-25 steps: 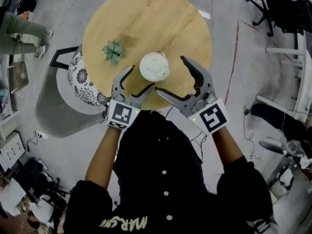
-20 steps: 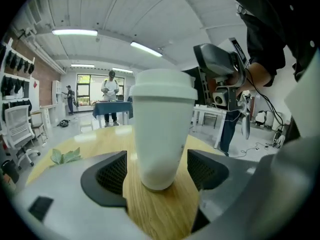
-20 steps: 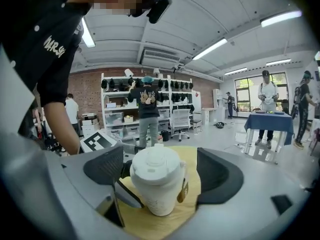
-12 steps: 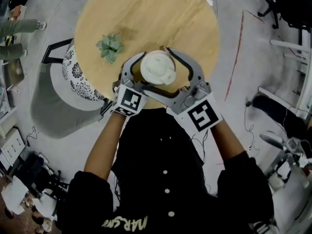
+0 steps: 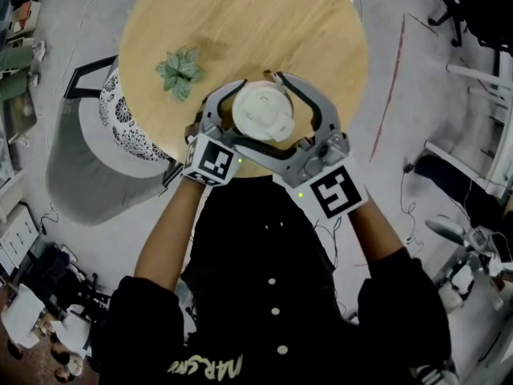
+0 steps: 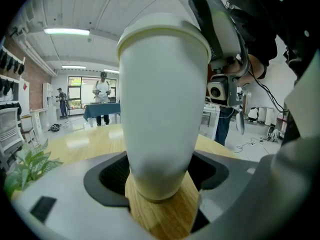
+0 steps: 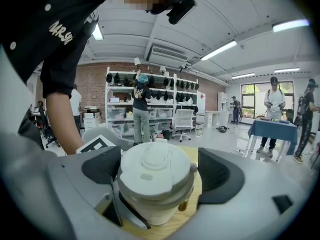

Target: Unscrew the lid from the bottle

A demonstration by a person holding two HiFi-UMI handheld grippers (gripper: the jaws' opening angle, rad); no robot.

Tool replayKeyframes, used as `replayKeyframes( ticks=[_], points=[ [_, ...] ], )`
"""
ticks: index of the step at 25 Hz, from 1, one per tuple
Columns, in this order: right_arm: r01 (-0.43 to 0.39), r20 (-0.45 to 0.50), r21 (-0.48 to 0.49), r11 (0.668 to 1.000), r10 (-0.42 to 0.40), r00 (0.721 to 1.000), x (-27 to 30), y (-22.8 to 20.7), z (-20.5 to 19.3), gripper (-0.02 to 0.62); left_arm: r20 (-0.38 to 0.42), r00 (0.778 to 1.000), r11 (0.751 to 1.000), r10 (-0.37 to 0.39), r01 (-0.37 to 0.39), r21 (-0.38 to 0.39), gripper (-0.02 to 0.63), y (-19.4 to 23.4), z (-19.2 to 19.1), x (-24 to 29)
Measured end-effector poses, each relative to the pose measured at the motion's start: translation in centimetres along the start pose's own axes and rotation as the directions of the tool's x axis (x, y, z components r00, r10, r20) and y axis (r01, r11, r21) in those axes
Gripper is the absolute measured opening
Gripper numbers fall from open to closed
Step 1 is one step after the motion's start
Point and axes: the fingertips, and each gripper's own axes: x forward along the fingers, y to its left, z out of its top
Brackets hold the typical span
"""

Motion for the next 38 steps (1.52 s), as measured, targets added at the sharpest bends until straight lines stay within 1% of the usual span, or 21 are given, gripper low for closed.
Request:
replayKeyframes(
  ticks=[2, 5, 9, 15, 17, 19, 20, 22, 25, 27, 29, 31, 34, 36, 38],
  points=[
    [-0.009, -0.011, 0.003, 1.0, 0.009, 1.0, 0.2, 0.1, -0.4, 0.486, 0.0, 1.0, 1.0, -0.002, 0.002, 0.002, 0.357, 0.0, -0.1, 0.0],
    [-0.013, -0.03, -0.021, 1.0, 0.012, 0.999, 0.5, 0.3, -1.0, 0.492, 0.002, 1.0, 1.0, -0.006, 0.006, 0.002, 0.357, 0.0, -0.2, 0.0],
    [-0.032, -0.016, -0.041, 0.999, 0.032, 0.999, 0.8, 0.2, -1.1, 0.488, 0.001, 1.0, 1.0, -0.015, 0.015, 0.007, 0.357, 0.2, -0.1, 0.0],
    [-0.113, -0.01, -0.035, 0.993, 0.113, 0.994, 1.1, -0.1, -0.9, 0.485, 0.012, 0.998, 0.998, -0.062, 0.062, 0.01, 0.356, 0.3, -0.2, 0.1],
    [-0.149, -0.017, -0.048, 0.988, 0.148, 0.989, 1.2, 0.2, -0.9, 0.483, 0.008, 0.997, 0.997, -0.078, 0.078, 0.02, 0.356, 0.3, -0.3, 0.0],
    [-0.198, -0.025, -0.081, 0.977, 0.196, 0.98, 1.0, 0.9, -1.1, 0.483, 0.005, 0.995, 0.994, -0.103, 0.103, 0.049, 0.356, 0.1, -0.4, -0.1],
    [-0.236, -0.029, -0.106, 0.966, 0.234, 0.972, 0.9, 1.4, -1.1, 0.483, 0.001, 0.992, 0.99, -0.126, 0.126, 0.069, 0.356, -0.1, -0.5, -0.2],
    [-0.335, -0.033, -0.155, 0.929, 0.334, 0.942, 0.4, 2.6, -1.2, 0.483, -0.012, 0.98, 0.974, -0.197, 0.197, 0.112, 0.356, -0.8, -0.7, -0.5],
    [-0.467, -0.028, -0.176, 0.866, 0.47, 0.882, -0.1, 3.6, -1.5, 0.483, -0.029, 0.946, 0.936, -0.323, 0.324, 0.139, 0.356, -1.9, -1.1, -1.0],
    [-0.516, -0.024, -0.161, 0.841, 0.519, 0.854, -0.2, 3.8, -1.6, 0.483, -0.029, 0.924, 0.914, -0.382, 0.383, 0.135, 0.356, -2.2, -1.3, -1.3],
    [-0.531, -0.02, -0.147, 0.835, 0.534, 0.845, -0.1, 3.6, -1.5, 0.483, -0.028, 0.912, 0.904, -0.409, 0.409, 0.125, 0.356, -2.1, -1.2, -1.4],
    [-0.525, -0.018, -0.131, 0.841, 0.528, 0.849, 0.0, 3.3, -1.4, 0.485, -0.026, 0.909, 0.902, -0.416, 0.416, 0.117, 0.356, -2.1, -1.0, -1.4],
    [-0.494, -0.02, -0.087, 0.865, 0.494, 0.869, 0.0, 3.1, -1.6, 0.488, -0.027, 0.912, 0.906, -0.408, 0.408, 0.115, 0.356, -2.1, -0.9, -1.4],
    [-0.45, -0.032, -0.049, 0.892, 0.449, 0.893, 0.0, 3.0, -1.9, 0.495, -0.03, 0.917, 0.91, -0.397, 0.398, 0.119, 0.356, -2.1, -1.1, -1.5],
    [-0.365, -0.043, -0.003, 0.931, 0.364, 0.93, -0.3, 2.7, -2.1, 0.503, -0.024, 0.923, 0.915, -0.385, 0.385, 0.118, 0.356, -2.1, -1.2, -1.5]
  ],
)
